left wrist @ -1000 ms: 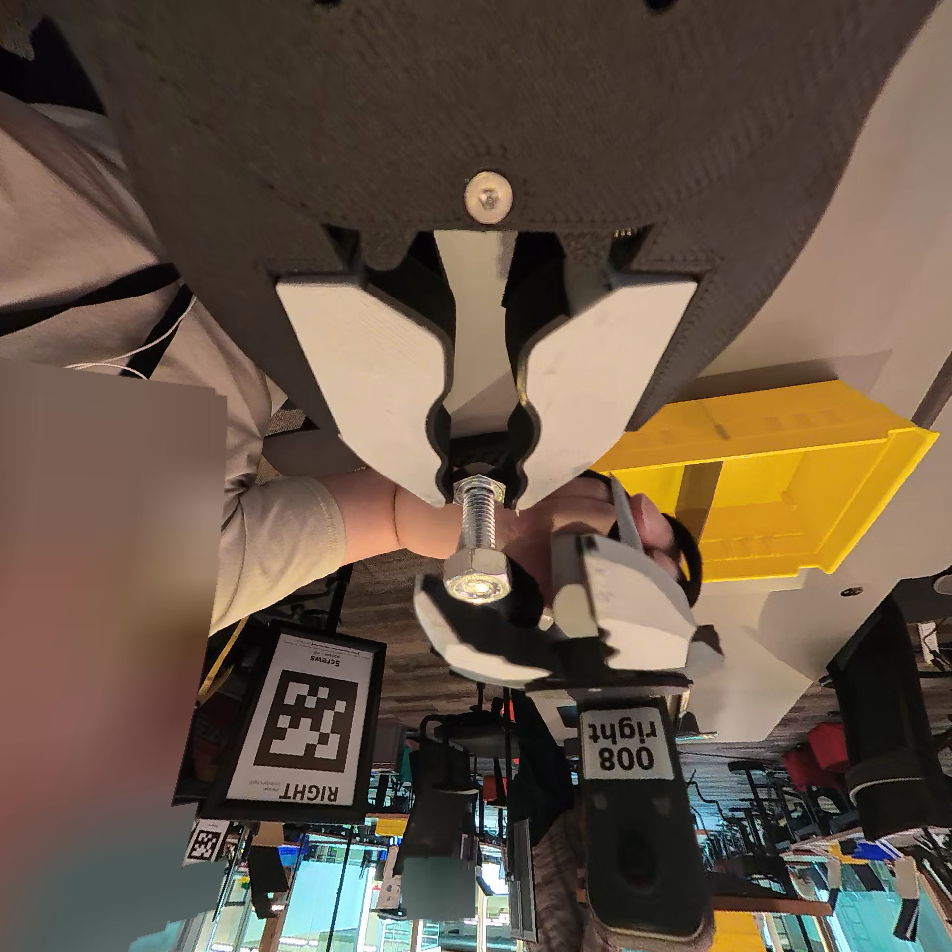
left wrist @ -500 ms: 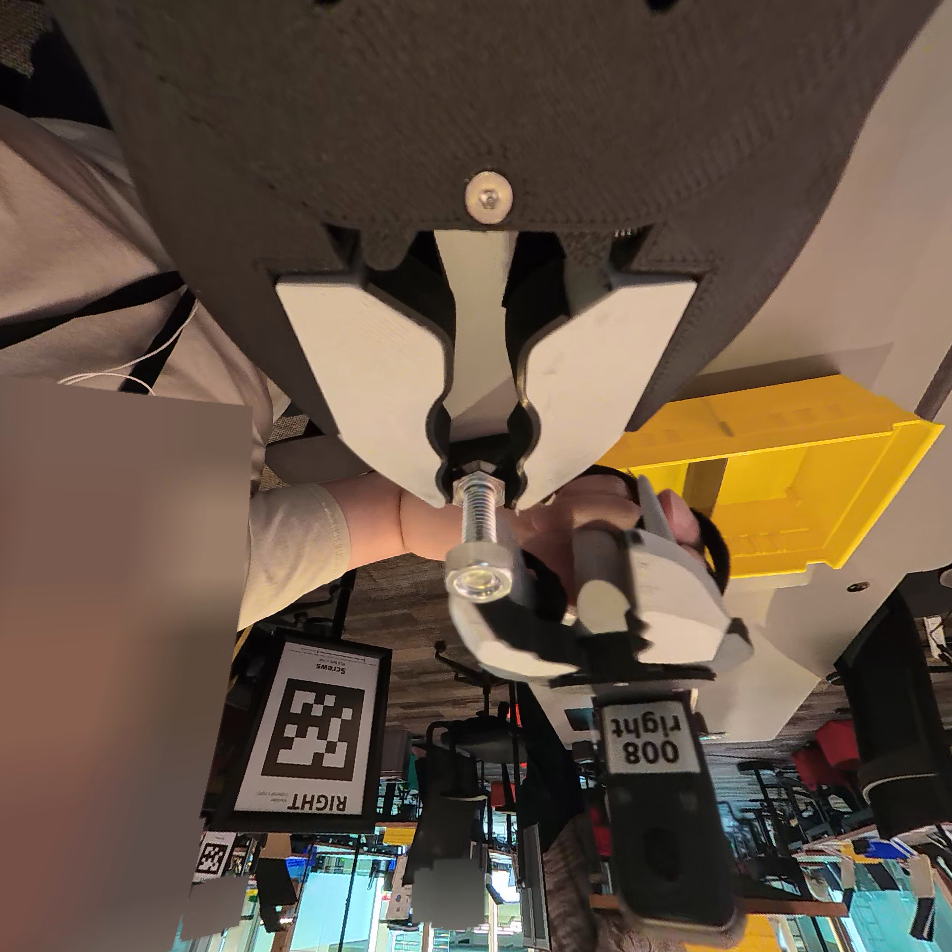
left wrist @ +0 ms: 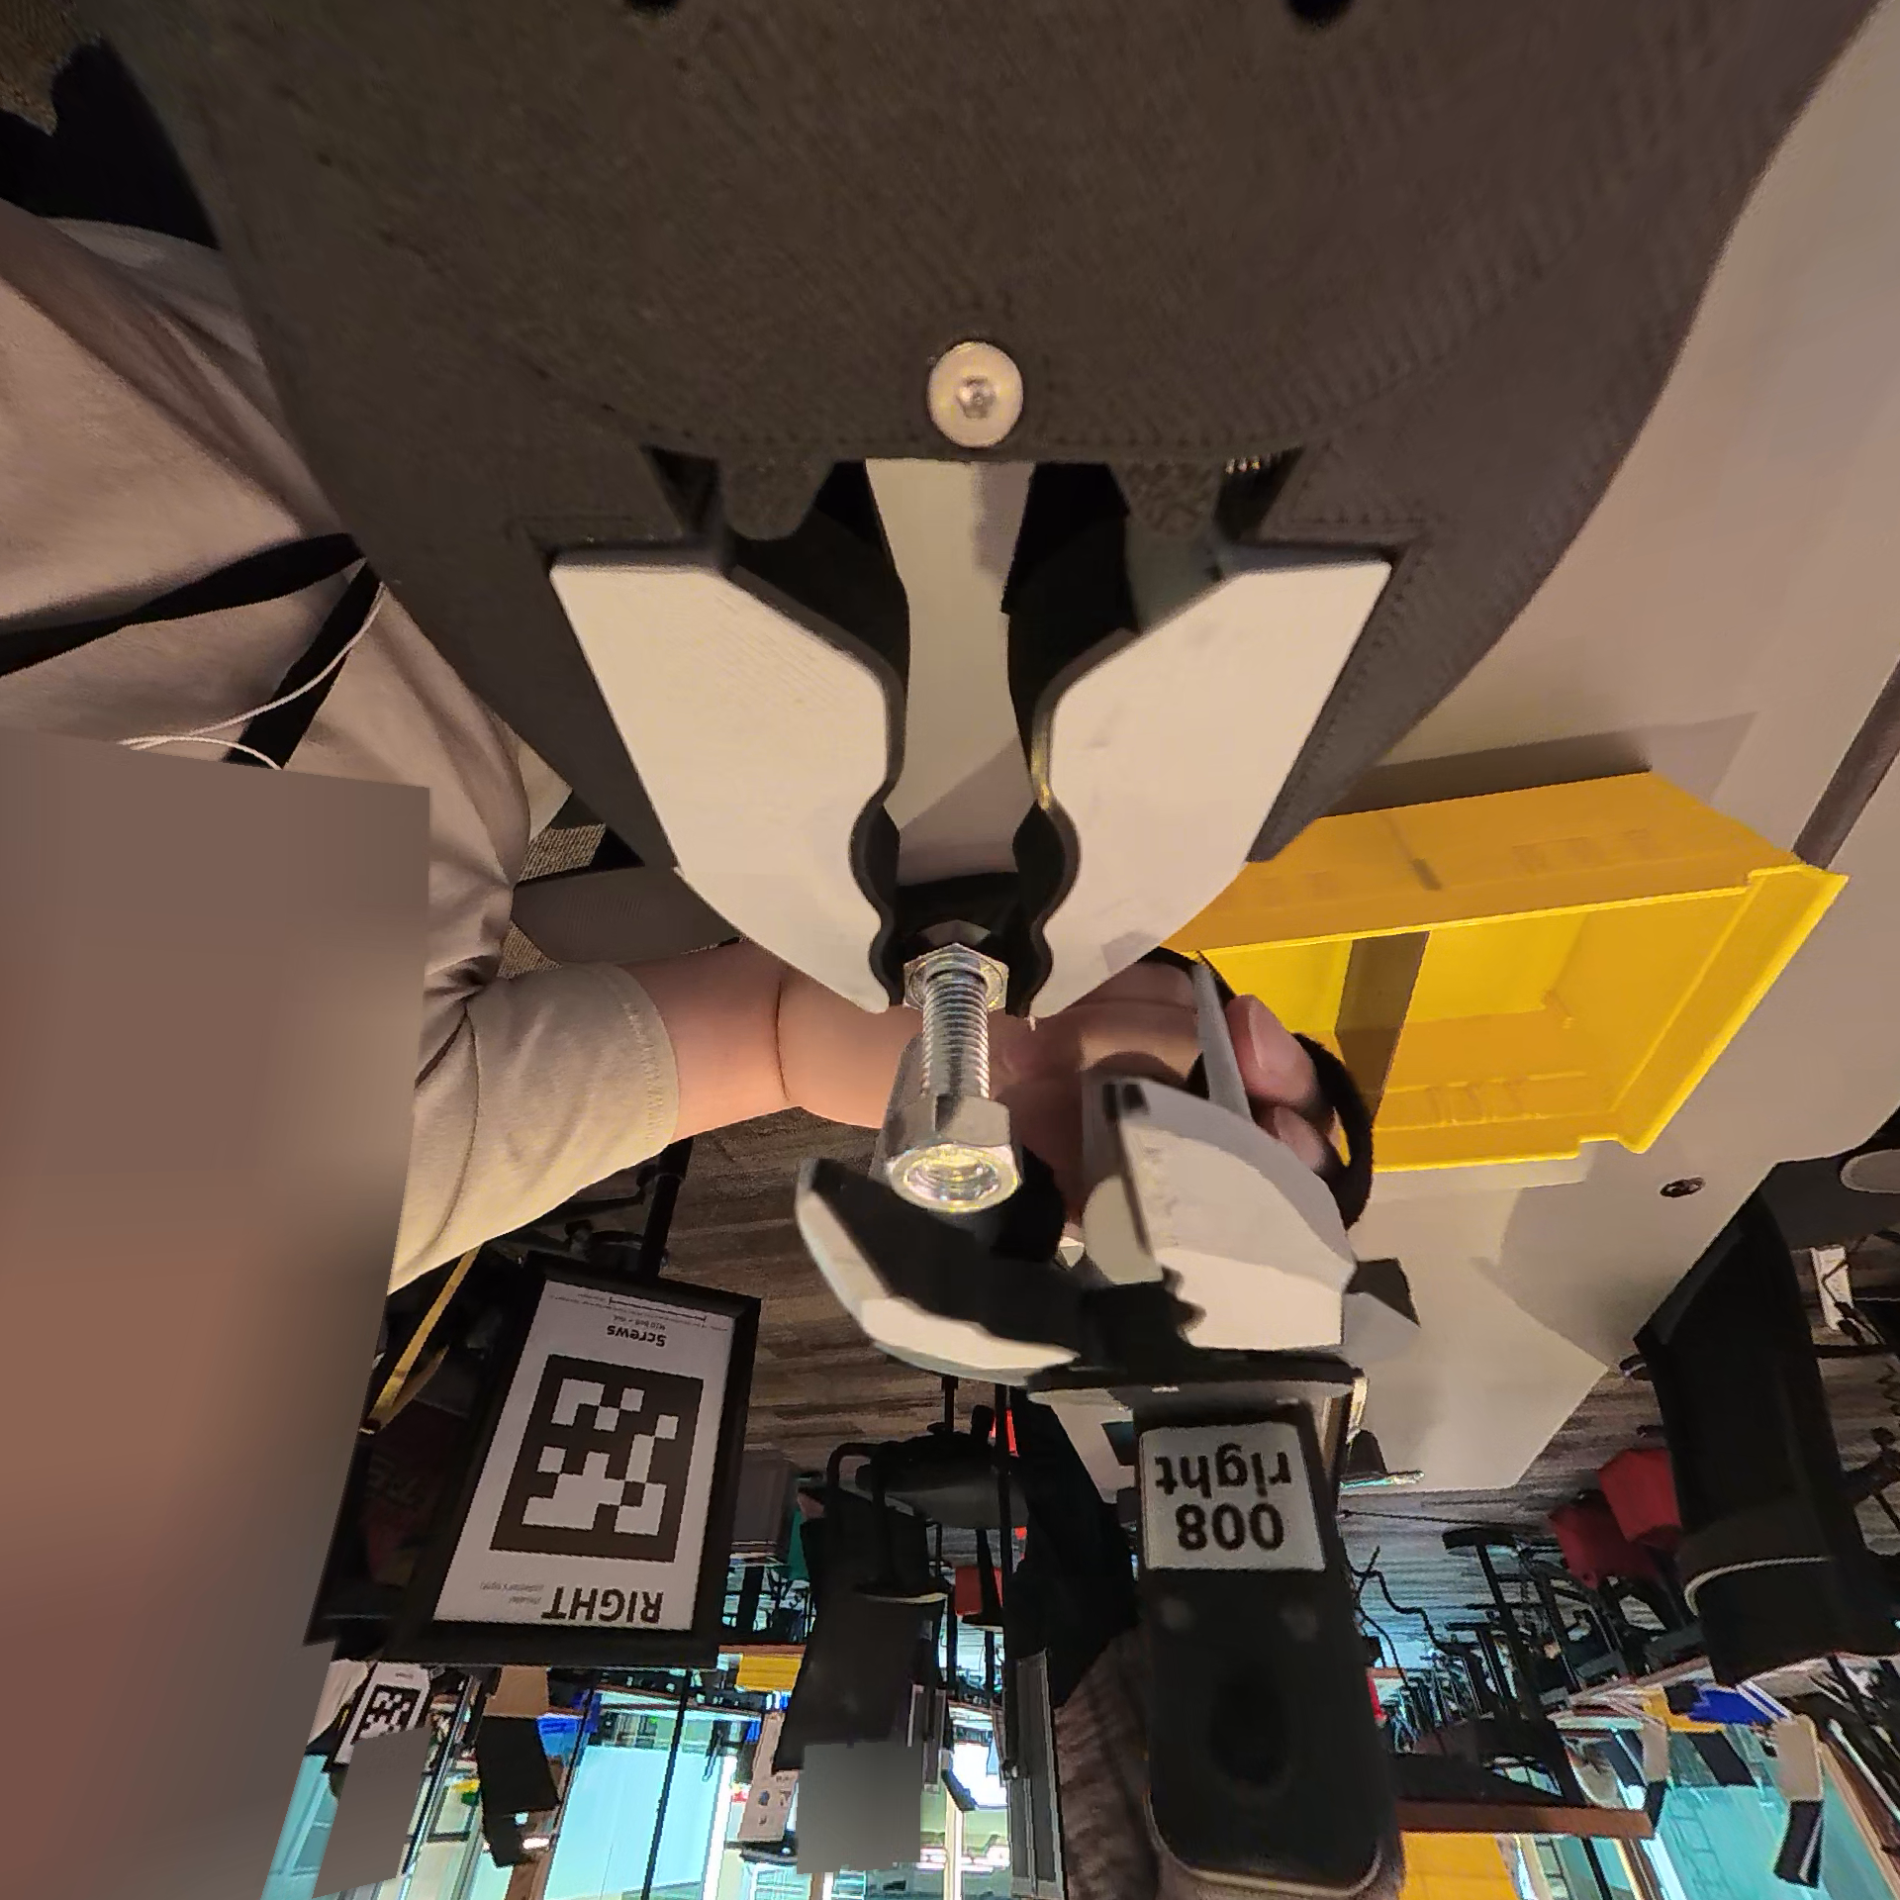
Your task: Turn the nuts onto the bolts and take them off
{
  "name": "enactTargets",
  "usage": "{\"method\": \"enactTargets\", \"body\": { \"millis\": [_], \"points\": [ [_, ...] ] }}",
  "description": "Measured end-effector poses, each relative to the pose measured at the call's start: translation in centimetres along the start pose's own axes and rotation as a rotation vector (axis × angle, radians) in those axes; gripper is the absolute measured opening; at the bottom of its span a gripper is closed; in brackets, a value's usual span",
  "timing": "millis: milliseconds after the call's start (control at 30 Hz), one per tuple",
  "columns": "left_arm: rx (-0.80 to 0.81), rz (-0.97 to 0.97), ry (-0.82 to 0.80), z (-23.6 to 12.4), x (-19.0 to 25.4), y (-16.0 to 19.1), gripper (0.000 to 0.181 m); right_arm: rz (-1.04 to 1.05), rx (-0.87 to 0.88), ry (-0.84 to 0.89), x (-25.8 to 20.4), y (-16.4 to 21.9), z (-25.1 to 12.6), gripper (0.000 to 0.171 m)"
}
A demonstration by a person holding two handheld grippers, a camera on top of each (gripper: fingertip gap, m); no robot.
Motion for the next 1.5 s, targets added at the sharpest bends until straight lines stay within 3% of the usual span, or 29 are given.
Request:
{"method": "enactTargets", "body": {
  "millis": [367,933,1200,1500],
  "points": [
    [-0.004,0.001,-0.005,-0.1,0.0,0.0,0.018,0.033,0.034,0.074,1.7,-0.3,-1.7,0.038],
    [-0.006,0.005,-0.004,-0.2,0.2,-0.1,0.018,0.031,0.032,-0.004,0.3,-0.5,-0.7,0.038],
    [-0.007,0.005,0.006,-0.1,0.3,-0.1,0.018,0.022,0.007,0.077,1.3,-0.3,-1.3,0.037],
    [-0.017,0.002,-0.001,0.1,0.2,0.1,0.018,0.008,-0.017,0.040,0.3,-0.2,-0.3,0.037]
  ]
}}
Point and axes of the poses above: each gripper's, where its closed fingertips meet, z out along the fingers, y out of its underside, x = y × z across the jaws, the point moved 6 cm from there along -z, back along the fingers
